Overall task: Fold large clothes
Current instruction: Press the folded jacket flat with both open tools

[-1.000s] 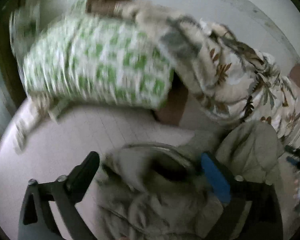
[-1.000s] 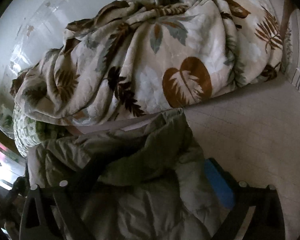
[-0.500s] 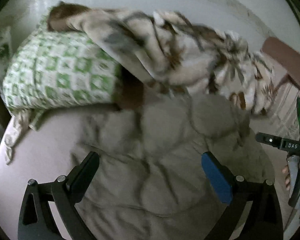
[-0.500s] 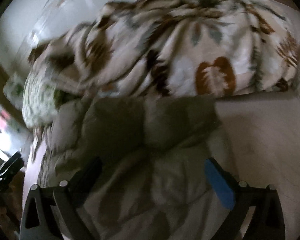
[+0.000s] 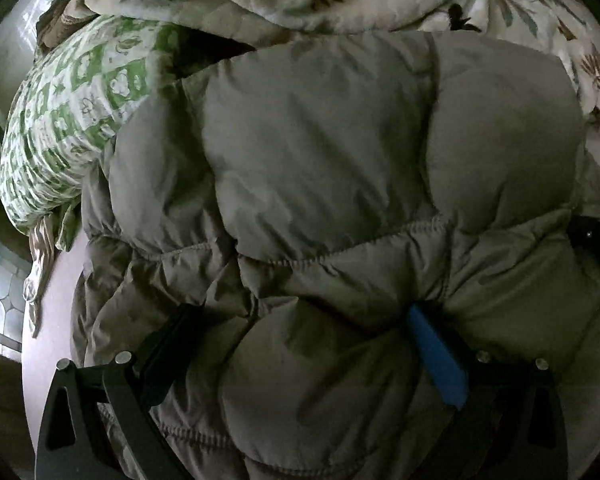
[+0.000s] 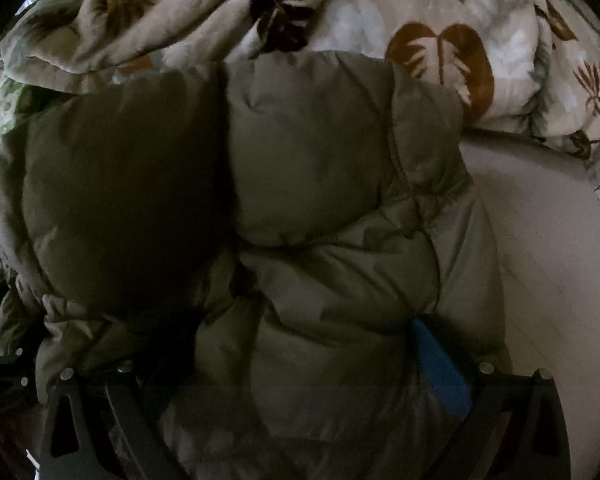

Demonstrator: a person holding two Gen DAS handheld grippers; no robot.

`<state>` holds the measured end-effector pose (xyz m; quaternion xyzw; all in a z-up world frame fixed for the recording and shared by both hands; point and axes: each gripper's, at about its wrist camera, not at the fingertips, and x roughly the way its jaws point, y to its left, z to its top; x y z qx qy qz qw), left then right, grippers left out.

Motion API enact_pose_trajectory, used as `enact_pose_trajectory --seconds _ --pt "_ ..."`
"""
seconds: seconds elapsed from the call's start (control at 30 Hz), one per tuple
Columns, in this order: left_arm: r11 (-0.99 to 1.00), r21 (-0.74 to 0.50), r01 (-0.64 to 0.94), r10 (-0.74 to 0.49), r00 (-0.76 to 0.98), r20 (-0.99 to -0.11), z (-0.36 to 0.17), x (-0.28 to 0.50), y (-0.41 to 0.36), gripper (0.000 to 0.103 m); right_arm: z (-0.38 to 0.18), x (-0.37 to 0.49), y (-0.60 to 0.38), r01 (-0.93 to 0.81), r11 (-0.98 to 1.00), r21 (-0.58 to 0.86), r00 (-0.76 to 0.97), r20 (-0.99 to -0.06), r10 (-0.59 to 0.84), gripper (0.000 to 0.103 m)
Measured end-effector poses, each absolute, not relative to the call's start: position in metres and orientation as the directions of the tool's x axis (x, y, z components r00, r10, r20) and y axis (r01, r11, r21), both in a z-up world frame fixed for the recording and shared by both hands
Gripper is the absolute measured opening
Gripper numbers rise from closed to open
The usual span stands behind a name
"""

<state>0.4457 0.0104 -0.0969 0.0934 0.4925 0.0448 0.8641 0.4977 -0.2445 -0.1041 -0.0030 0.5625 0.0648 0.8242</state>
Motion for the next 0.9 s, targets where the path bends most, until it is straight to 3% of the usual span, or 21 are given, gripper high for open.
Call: enact_pose_trajectory --seconds 0.27,0.5,0.6,0.73,0.9 --pt "0.998 0.070 -0.006 0.061 0.566 -0.822 -0.059 0.408 0.028 0.102 -0.066 0.455 -0.249 -0.110 0.987 0.116 0.448 -0.881 0.154 0.103" --pt "0.997 0.066 0.030 0.033 0.617 -0.786 -0.035 0.344 0.030 0.102 -0.022 0.368 -0.230 -0.306 0.947 0.101 0.440 -0.867 0.234 0.103" --pt "0.991 0.133 0.030 0.089 0.599 -0.796 -0.052 0.333 0.031 0.103 -0.030 0.353 -0.221 -0.328 0.942 0.067 0.420 -0.883 0.209 0.103" --pt "0.996 0.094 0.003 0.077 0.551 -0.831 -0.077 0.338 0.046 0.103 -0.067 0.355 -0.220 -0.293 0.953 0.078 0.363 -0.913 0.187 0.103" --pt "0.990 0.138 0.013 0.107 0.559 -0.822 -0.090 0.343 0.041 0.103 -0.091 0.359 -0.208 -0.318 0.948 0.012 0.359 -0.924 0.132 0.103"
